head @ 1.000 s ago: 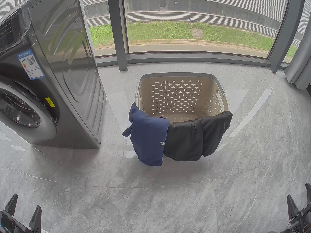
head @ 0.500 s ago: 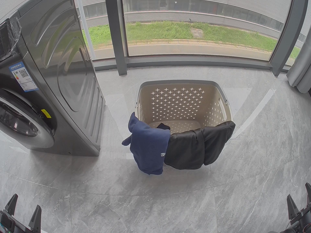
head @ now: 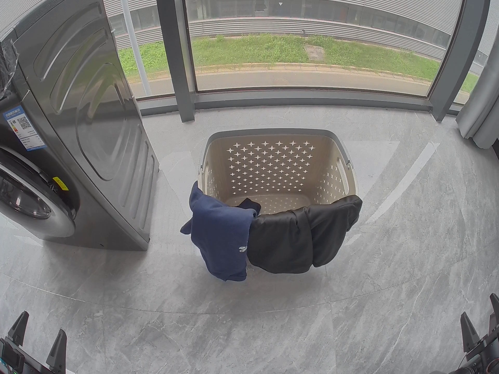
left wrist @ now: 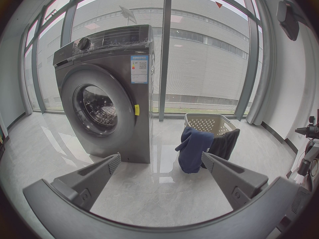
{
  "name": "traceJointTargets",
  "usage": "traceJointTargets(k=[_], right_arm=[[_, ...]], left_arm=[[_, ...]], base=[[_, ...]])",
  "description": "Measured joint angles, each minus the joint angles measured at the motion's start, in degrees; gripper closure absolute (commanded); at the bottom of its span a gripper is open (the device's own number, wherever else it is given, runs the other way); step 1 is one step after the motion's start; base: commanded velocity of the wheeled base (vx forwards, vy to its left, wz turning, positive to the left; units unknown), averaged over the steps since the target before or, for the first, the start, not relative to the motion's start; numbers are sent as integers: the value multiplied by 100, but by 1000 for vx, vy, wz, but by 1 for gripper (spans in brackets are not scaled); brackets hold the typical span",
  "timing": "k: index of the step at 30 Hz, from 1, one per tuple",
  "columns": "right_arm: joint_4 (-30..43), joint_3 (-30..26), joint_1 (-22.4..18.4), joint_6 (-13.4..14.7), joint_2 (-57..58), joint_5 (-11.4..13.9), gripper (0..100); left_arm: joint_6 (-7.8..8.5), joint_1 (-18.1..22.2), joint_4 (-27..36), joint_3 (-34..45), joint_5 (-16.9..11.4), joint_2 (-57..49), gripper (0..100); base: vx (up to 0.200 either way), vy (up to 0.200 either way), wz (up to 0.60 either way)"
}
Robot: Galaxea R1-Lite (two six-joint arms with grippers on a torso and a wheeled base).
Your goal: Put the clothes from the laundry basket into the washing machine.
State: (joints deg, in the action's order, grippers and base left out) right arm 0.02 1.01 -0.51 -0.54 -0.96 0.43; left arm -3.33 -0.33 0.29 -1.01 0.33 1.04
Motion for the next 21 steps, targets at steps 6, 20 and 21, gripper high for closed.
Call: traceJointTargets(k=[6, 20, 21], right_arm=[[0, 0, -4, 2, 0, -5, 0], [-2, 0, -1, 0, 0, 0, 0], [0, 0, 5, 0, 0, -2, 0]], left_arm=[[2, 0, 2, 0, -4, 0, 0], [0, -2, 2, 0, -1, 0, 0], [2, 2, 2, 0, -1, 0, 0]], base=[[167, 0, 0], [200, 0, 0], [200, 0, 0]])
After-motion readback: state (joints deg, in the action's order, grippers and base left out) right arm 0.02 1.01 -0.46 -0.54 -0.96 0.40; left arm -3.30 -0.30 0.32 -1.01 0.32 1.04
